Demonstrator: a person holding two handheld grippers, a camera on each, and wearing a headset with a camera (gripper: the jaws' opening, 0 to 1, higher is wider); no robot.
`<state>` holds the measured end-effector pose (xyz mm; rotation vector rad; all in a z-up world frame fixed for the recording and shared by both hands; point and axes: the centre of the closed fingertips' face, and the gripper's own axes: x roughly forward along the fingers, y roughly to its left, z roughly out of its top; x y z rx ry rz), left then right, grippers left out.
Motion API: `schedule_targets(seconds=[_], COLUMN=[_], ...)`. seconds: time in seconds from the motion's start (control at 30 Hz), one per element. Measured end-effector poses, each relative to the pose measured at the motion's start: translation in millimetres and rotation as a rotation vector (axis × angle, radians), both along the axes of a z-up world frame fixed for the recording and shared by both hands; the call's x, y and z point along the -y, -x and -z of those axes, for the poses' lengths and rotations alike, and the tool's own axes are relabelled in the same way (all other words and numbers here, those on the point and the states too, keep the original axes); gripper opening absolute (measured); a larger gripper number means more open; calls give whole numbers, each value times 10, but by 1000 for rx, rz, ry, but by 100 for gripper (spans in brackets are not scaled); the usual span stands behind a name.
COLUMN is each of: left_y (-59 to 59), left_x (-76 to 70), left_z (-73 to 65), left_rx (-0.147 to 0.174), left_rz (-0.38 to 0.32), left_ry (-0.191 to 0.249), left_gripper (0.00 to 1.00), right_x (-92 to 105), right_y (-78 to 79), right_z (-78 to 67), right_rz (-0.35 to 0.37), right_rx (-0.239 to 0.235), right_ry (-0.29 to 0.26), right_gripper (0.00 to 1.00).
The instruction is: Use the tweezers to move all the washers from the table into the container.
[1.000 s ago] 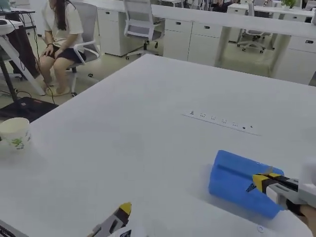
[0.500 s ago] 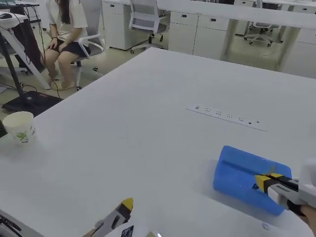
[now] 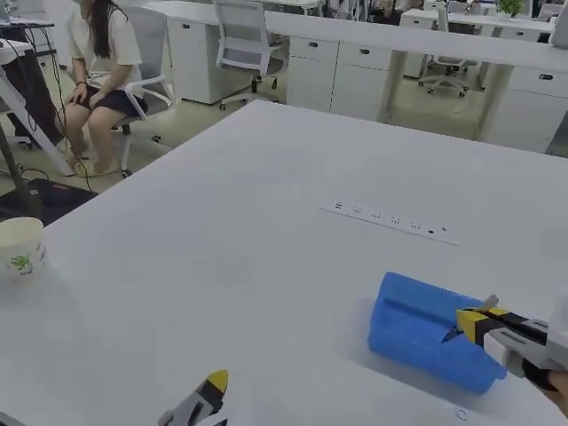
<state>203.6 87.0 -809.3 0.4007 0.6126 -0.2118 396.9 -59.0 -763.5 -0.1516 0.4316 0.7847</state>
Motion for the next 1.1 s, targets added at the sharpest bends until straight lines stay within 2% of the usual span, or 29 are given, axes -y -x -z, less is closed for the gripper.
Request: schedule_targets(seconds=[0.07,0.17,0.27,0.37,0.5,0.63,0.73,1.1], left_y=[0,-1,-2,2,-10,-12,-10,-2], left_x=[-1,-5,-6,-2,-17,-23,-22,-35], left_z=[-4,-9,-8,2,-18,-17,-9,28], left_rx=[1,3,3,-1,7,5,0,-15], left_rz=[-1,-5,-4,-1,-10,-14,-15,-19], left_ry=[1,5,3,0,8,9,13,-4], left_gripper=[85,85,85,85,85,85,85,85], right_x=[16,36,62,114,180,206,225,300], right_y=[37,97,149,194,272,391,458,479], right_z=[-59,-138,-170,-193,-192,-124,-44,242], right_rz=[-1,-16,-26,-24,-22,-38,-47,-18], right_rx=[9,43,54,46,27,-15,-23,-63], right_ry=[-5,25,47,39,29,25,49,86], right_gripper=[2,2,2,2,2,2,2,2])
